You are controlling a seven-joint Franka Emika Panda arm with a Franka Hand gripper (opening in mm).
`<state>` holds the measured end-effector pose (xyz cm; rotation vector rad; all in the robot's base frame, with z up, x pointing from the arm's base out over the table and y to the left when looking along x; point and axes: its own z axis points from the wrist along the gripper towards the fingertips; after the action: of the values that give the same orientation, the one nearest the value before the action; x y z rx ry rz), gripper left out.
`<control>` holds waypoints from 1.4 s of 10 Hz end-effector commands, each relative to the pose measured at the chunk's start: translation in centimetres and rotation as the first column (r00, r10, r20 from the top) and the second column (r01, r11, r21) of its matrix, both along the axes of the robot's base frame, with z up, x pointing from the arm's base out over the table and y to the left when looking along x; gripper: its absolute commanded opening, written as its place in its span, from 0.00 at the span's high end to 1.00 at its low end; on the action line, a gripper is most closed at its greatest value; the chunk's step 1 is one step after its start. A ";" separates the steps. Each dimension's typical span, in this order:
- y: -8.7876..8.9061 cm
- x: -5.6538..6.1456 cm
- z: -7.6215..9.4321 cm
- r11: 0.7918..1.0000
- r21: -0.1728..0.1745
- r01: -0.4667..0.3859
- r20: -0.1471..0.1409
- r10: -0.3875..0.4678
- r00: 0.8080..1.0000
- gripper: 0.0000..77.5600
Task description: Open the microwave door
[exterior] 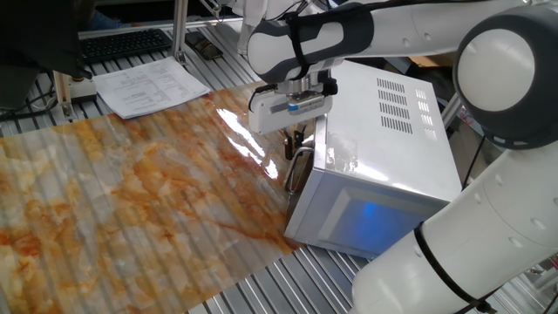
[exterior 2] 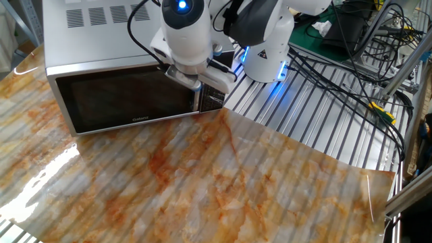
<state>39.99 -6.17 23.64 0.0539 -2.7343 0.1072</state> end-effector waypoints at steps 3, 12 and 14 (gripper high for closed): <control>1.1 -0.3 -1.0 0.998 0.040 0.056 -0.020 -0.055 0.998 0.98; 2.3 -0.5 -0.9 0.990 0.067 0.121 -0.019 -0.120 0.993 0.98; 2.5 -0.5 -0.8 0.988 0.076 0.137 -0.018 -0.136 0.991 0.98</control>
<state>40.44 -6.29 24.00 -0.0851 -2.7543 0.0292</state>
